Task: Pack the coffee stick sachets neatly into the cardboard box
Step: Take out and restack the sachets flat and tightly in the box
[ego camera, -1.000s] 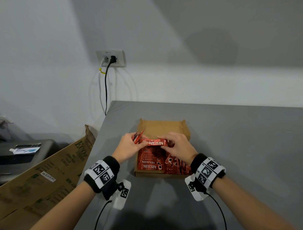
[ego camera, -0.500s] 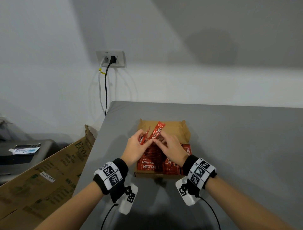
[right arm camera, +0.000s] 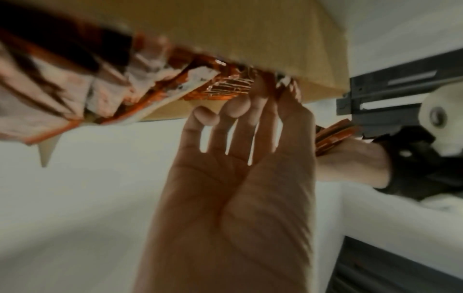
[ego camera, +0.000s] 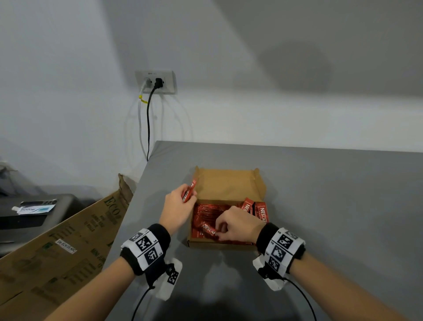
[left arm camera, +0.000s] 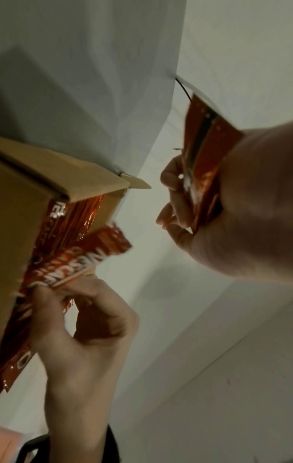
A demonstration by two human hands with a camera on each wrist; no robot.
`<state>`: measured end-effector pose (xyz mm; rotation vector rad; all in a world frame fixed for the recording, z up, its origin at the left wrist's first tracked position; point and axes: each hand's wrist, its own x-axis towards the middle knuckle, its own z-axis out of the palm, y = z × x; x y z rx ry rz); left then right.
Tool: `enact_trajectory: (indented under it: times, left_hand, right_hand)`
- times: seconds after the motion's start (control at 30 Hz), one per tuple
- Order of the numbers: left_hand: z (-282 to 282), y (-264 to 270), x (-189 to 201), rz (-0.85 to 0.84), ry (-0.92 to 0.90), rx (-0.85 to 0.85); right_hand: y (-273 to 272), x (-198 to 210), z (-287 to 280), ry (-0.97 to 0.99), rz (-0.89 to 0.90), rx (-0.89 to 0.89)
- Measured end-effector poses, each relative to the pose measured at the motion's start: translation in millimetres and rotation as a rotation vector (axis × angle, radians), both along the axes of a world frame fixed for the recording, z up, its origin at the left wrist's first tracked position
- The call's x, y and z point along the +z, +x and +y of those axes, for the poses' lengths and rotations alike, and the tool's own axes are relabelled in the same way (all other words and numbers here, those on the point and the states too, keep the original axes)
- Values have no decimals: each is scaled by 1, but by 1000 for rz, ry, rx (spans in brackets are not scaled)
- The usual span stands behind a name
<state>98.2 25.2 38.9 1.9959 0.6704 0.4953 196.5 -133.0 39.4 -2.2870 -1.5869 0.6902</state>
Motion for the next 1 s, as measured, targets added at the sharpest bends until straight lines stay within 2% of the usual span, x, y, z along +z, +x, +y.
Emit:
enact_trajectory:
  times: [0.13,0.23,0.33,0.6,0.7,0.87,1.0]
  left_hand:
    - [2,-1,1,33,38,-49]
    - [6,-2,1,199,117,-194]
    - [8,-4,3,363,273,-303]
    - [3,-5,-3,576,541,-443]
    - [-5,-2,-11,607,640,-443]
    - [-8,-2,-25,606,639,-429]
    - [-10,-3,-29,585,658,-420]
  right_hand:
    - [-7,5,9,-94,-222,84]
    - [-13,6,16,-145,-312,132]
    - [-18,6,21,-185,-360,157]
    - [-18,3,25,-172,-417,141]
    - [-16,1,23,-162,-428,123]
    - [-10,-1,15,-130,-365,91]
    - [-6,-3,10,-130,-394,80]
